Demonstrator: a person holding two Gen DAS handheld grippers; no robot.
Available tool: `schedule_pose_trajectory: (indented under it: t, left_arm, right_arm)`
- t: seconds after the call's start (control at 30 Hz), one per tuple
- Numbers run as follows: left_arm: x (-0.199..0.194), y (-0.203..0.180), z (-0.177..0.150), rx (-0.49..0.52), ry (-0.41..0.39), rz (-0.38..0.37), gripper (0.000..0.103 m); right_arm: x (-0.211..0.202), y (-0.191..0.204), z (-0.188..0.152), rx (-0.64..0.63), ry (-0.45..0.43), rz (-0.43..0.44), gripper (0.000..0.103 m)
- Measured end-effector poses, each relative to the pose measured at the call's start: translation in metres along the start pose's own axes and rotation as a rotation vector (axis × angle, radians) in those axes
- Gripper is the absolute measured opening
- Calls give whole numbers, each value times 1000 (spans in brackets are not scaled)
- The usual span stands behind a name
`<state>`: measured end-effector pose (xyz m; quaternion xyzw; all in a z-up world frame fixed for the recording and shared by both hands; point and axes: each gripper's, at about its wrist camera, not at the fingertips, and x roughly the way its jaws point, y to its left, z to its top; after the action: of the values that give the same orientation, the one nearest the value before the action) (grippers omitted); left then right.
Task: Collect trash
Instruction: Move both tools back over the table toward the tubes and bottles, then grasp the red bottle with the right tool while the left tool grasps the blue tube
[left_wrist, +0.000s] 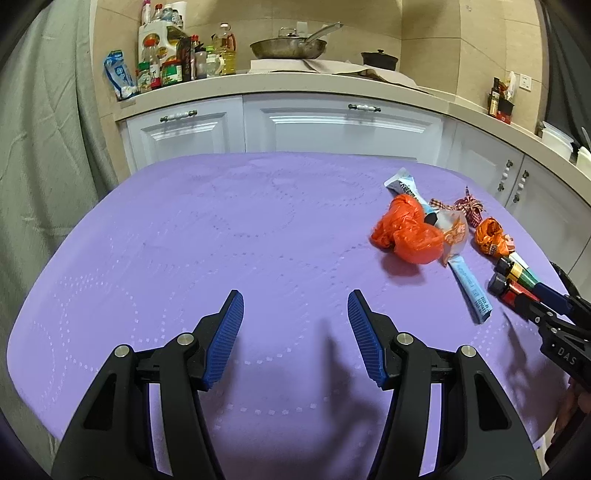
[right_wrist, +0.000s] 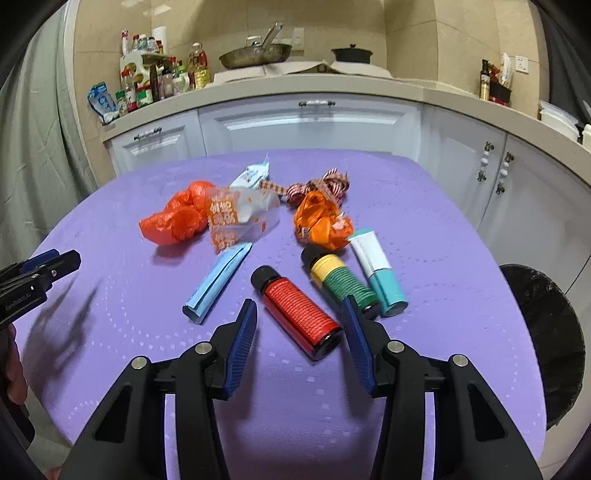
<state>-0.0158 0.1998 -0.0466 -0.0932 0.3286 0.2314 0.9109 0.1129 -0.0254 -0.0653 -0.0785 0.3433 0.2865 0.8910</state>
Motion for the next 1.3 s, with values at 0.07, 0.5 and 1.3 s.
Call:
schedule_pose_trajectory:
  t: [0.07, 0.5, 1.3]
  left_arm:
    - [1, 1, -1, -3, 3, -3, 57]
    - [3, 2, -3, -9, 8, -11, 57]
    - [-5, -79, -7, 107, -4, -166, 57]
  right_arm:
    - [2, 2, -1, 1, 14, 11, 48]
    - [8, 8, 5, -14, 16, 15, 41]
    - [-32, -24, -3, 29, -63, -64, 25]
